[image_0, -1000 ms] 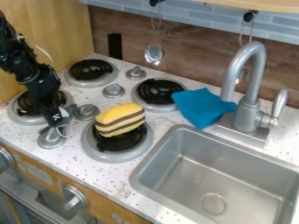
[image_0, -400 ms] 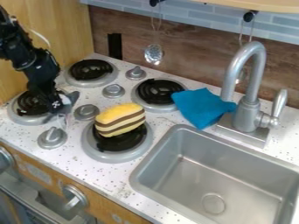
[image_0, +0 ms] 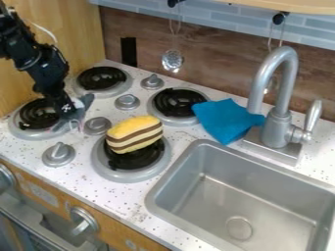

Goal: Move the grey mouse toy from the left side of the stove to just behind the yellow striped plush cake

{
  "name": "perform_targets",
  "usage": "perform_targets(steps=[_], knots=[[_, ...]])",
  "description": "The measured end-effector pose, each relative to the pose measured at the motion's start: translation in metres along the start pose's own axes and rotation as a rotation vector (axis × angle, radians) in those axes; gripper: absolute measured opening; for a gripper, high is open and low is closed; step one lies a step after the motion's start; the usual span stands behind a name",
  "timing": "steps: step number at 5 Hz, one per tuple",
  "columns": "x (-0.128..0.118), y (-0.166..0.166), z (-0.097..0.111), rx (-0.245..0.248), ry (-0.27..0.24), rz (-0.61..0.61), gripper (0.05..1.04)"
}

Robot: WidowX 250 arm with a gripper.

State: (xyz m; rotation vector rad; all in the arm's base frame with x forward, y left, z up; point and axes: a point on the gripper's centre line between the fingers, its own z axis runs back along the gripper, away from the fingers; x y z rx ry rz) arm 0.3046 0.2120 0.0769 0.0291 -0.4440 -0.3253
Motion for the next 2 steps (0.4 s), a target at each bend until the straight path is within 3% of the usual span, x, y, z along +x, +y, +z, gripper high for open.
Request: perform_targets(steps=[1,2], knots=[[0.032,-0.013,-0.002,-0.025,-0.046,-0.023,0.499],[0.051,-0.022,-0.011,-0.013,-0.065,-0.062,0.499]])
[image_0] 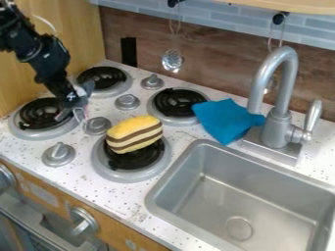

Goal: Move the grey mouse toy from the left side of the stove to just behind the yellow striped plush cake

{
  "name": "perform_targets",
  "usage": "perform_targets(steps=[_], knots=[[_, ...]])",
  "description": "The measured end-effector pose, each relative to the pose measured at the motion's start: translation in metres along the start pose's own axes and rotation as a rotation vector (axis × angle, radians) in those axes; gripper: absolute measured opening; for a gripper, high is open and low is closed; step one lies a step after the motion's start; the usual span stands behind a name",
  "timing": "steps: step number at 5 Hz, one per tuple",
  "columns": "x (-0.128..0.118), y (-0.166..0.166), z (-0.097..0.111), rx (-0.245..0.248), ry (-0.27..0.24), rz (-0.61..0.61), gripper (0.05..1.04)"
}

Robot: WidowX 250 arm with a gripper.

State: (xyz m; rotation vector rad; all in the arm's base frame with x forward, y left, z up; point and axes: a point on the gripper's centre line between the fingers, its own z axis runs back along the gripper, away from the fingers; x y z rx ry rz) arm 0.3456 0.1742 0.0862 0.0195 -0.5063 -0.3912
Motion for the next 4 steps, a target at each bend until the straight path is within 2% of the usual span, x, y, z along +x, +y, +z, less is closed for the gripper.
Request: perform_targets(steps=[1,2,3,4], knots=[[0.011,-0.001,-0.020,0.004,0.005,0.005,0.499],[0.022,-0.002,-0.034,-0.032,-0.040,0.014,0.499],[0.035,-0.004,-0.046,-0.012,-0.045,-0.021,0.499],[0.051,-0.015,-0.062,-0.034,-0.039,-0.055,0.499]])
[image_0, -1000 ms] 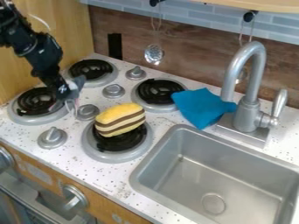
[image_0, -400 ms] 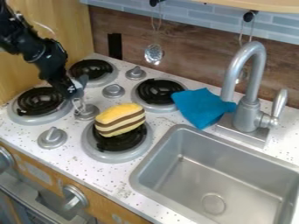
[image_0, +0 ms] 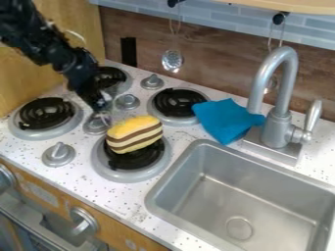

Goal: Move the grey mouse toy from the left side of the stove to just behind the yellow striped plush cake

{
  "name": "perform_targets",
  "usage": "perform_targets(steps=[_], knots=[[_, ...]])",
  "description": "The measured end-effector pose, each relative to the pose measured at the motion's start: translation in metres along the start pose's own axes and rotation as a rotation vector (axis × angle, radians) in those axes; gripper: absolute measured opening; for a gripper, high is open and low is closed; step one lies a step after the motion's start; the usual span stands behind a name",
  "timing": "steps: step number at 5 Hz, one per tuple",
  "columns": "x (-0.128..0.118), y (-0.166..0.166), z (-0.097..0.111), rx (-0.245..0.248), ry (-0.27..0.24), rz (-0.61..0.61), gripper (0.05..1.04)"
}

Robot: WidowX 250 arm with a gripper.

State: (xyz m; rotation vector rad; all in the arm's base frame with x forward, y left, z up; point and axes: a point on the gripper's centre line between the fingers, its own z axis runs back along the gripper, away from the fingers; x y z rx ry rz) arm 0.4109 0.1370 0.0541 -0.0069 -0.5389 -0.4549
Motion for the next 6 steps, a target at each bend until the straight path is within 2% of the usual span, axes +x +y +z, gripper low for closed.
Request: perform_targets(steps=[2,3,4,5,6], knots=[[0.017,-0.007,-0.021,-0.017,0.009,-0.031,0.499],[0.025,-0.007,-0.024,-0.006,0.007,-0.045,0.536],[0.024,-0.011,-0.025,-0.030,0.014,-0.043,0.847],[0.023,-0.013,-0.024,-0.053,0.007,-0.034,1.013],[0.013,-0.016,-0.020,-0.067,0.009,-0.024,1.009]])
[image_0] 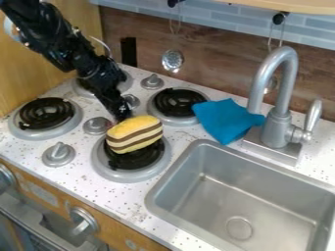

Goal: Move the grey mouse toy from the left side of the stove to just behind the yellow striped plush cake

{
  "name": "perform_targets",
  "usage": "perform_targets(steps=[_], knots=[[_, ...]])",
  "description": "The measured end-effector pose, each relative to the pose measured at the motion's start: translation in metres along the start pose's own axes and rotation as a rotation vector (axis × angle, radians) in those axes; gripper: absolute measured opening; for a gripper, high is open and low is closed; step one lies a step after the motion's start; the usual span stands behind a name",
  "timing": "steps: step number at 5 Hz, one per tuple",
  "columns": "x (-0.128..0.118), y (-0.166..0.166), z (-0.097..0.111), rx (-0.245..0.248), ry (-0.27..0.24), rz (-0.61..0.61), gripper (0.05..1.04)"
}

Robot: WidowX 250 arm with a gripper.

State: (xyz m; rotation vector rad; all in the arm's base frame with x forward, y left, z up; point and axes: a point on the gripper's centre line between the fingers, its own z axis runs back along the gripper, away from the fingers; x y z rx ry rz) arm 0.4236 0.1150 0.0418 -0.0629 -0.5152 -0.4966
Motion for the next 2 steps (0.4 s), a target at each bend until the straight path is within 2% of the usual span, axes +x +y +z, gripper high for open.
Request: perform_targets(steps=[1,2], knots=[[-0.002,0.005,0.046,0.131,0.001,-0.049,1.007],[-0.027,0.008,0.081,0.265,0.082,-0.167,1.007]])
